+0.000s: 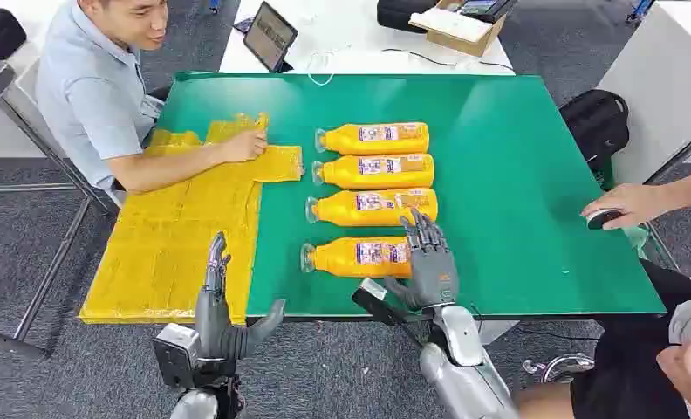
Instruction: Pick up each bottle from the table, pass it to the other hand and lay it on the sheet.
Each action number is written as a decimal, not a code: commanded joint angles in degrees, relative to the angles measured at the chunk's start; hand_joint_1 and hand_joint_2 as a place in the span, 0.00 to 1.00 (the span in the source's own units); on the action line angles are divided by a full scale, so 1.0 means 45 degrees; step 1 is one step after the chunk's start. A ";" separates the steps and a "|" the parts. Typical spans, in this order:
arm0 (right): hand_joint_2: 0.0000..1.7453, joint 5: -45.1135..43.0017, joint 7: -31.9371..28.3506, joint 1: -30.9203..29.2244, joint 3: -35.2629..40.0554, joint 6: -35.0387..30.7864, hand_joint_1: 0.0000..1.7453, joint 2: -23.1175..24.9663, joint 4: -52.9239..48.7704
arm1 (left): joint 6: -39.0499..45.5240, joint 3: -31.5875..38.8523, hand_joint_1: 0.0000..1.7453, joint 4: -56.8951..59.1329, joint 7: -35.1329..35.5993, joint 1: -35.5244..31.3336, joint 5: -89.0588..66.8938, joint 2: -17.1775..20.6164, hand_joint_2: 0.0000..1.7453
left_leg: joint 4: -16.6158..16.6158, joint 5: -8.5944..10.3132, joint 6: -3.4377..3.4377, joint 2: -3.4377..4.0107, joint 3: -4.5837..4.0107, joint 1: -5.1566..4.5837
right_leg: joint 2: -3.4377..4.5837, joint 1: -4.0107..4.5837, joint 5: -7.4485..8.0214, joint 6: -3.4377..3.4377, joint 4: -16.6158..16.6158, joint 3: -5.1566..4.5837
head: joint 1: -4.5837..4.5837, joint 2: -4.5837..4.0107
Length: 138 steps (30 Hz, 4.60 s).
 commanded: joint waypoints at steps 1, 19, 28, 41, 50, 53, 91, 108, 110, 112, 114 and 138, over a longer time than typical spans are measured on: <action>1.00 0.0270 0.0499 -0.1753 0.1019 0.0517 0.00 -0.0411 0.2806 | -0.0239 0.0090 0.00 0.0744 0.0043 -0.0497 0.0042 0.0225 1.00 | -0.0004 -0.0037 -0.0019 0.0030 0.0097 0.0008 | 0.0032 0.0010 -0.0027 -0.0034 -0.0005 0.0088 | 0.0000 0.0000; 1.00 0.1378 0.1774 -0.2810 0.2347 0.2114 0.00 -0.0847 0.4215 | -0.0449 0.0079 0.00 0.0887 0.0043 -0.0454 -0.0040 0.0218 1.00 | -0.0006 -0.0021 -0.0010 0.0009 0.0060 -0.0001 | 0.0010 0.0000 -0.0019 -0.0020 -0.0003 0.0056 | 0.0000 0.0000; 1.00 0.2071 0.3040 -0.3168 0.3263 0.4513 0.00 -0.1163 0.4259 | -0.0512 0.0469 0.00 0.0591 0.0043 -0.0122 -0.0233 0.0194 1.00 | -0.0008 -0.0022 -0.0014 0.0007 0.0081 0.0004 | 0.0008 0.0005 -0.0020 -0.0025 -0.0009 0.0077 | 0.0000 0.0000; 1.00 0.1467 0.2993 -0.3529 0.3323 0.5686 0.90 -0.1376 0.5124 | -0.0663 0.0667 0.00 0.0339 0.0043 -0.0003 -0.0413 0.0175 1.00 | -0.0009 -0.0015 -0.0014 -0.0014 0.0157 0.0007 | -0.0011 0.0006 -0.0019 -0.0031 -0.0013 0.0157 | 0.0000 0.0000; 1.00 0.0318 0.2149 -0.2537 0.3216 0.5401 0.98 -0.0989 0.4814 | -0.0678 0.0662 0.00 0.0032 0.0043 0.0257 -0.0404 0.0184 1.00 | -0.0018 -0.0017 -0.0017 -0.0029 0.0201 0.0018 | -0.0024 0.0017 -0.0023 -0.0030 -0.0030 0.0205 | 0.0005 0.0000; 1.00 -0.0716 0.1500 -0.1854 0.2750 0.4996 1.00 -0.0804 0.4350 | -0.0657 0.0588 0.00 -0.0052 0.0043 0.0342 -0.0409 0.0231 1.00 | -0.0024 -0.0015 -0.0015 -0.0032 0.0208 0.0021 | -0.0029 0.0019 -0.0021 -0.0026 -0.0040 0.0215 | 0.0000 0.0000; 1.00 -0.9501 -0.3533 0.2135 0.1678 0.4113 1.00 0.0788 -0.4983 | -0.2999 -0.0099 0.00 0.0119 0.0758 0.0353 0.0668 0.0391 1.00 | 0.0000 -0.0059 -0.0034 0.0019 0.0142 0.0009 | 0.0022 0.0011 -0.0041 -0.0035 0.0004 0.0125 | 0.0005 0.0000; 1.00 -0.7706 -0.4007 0.1805 0.4700 0.2613 1.00 0.1551 -0.1689 | -0.4655 -0.0638 0.00 -0.0950 0.1333 0.0080 0.2695 0.0358 1.00 | -0.0016 -0.0049 -0.0032 0.0015 0.0143 0.0025 | 0.0017 0.0027 -0.0036 -0.0036 -0.0013 0.0127 | 0.0000 0.0000; 1.00 -0.7568 -0.4038 0.1750 0.4776 0.2330 1.00 0.1616 -0.1415 | -0.4921 -0.0816 0.00 -0.1133 0.1468 0.0115 0.2854 0.0441 1.00 | -0.0012 -0.0048 -0.0032 0.0016 0.0133 0.0028 | 0.0019 0.0029 -0.0034 -0.0036 -0.0012 0.0122 | 0.0005 0.0000; 1.00 -0.7507 -0.4103 0.1666 0.4846 0.2187 1.00 0.1687 -0.1240 | -0.4922 -0.0936 0.00 -0.1067 0.1568 0.0054 0.2770 0.0459 1.00 | -0.0013 -0.0047 -0.0033 0.0021 0.0131 0.0024 | 0.0025 0.0025 -0.0032 -0.0037 -0.0010 0.0117 | 0.0000 0.0000; 1.00 -0.7381 -0.4129 0.1636 0.5027 0.2101 1.00 0.1770 -0.1173 | -0.4874 -0.0915 0.00 -0.0828 0.1674 -0.0065 0.2760 0.0414 1.00 | -0.0010 -0.0047 -0.0035 0.0019 0.0124 0.0023 | 0.0023 0.0025 -0.0033 -0.0041 -0.0006 0.0112 | 0.0005 0.0000; 1.00 -0.7295 -0.4056 0.1392 0.5440 0.0999 0.80 0.1814 -0.1243 | -0.6203 -0.0749 1.00 0.0682 0.3948 -0.0404 0.4920 0.0483 1.00 | -0.0016 -0.0032 -0.0029 0.0013 0.0100 0.0016 | 0.0017 0.0018 -0.0021 -0.0029 -0.0007 0.0087 | 0.0000 0.0000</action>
